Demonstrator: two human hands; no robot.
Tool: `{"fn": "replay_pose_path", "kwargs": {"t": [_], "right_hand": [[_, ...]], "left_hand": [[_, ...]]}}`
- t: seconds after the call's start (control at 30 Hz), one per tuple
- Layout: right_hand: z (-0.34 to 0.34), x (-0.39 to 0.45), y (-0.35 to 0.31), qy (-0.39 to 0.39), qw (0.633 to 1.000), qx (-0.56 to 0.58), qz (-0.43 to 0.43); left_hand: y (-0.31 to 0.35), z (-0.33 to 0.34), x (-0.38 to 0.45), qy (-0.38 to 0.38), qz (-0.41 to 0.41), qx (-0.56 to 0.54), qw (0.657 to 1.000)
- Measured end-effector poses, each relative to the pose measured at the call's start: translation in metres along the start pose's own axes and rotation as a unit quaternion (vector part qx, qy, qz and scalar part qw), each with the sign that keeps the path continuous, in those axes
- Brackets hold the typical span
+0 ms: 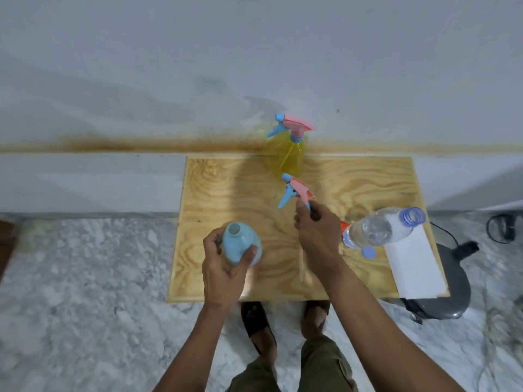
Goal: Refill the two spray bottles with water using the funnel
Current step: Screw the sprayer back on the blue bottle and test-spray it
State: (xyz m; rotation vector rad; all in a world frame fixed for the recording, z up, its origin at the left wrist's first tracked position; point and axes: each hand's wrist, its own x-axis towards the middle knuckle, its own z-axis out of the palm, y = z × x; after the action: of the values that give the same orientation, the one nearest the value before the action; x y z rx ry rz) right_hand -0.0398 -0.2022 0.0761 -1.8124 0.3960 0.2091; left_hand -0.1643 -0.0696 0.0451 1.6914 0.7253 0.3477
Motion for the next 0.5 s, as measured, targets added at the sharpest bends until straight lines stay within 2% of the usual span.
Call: {"fn": "replay_pose_path", "kwargs": {"t": [0.13, 0.23, 0.4, 0.5], "right_hand": [[-0.025, -0.025, -0.080, -0.067, 0.972, 0.224, 0.032], [-0.037, -0.043, -0.140, -0.108, 0.944, 0.311, -0.023], [-0.053, -0.080, -0.226, -0.131, 0.909, 0.359, -0.168], [-0.057, -0.097, -0.253, -0.138, 0.890, 0.370, -0.228]], "left_hand": [[0.038, -0.008, -0.004, 0.032, 0.056, -0.014, 0.998], [0.074, -0.005, -0.002, 0.059, 0.105, -0.038, 0.992], [0.126, -0.005, 0.004, 0.062, 0.222, -0.041, 0.972], [0.145, -0.005, 0.004, 0.060, 0.255, -0.062, 0.963]]}}
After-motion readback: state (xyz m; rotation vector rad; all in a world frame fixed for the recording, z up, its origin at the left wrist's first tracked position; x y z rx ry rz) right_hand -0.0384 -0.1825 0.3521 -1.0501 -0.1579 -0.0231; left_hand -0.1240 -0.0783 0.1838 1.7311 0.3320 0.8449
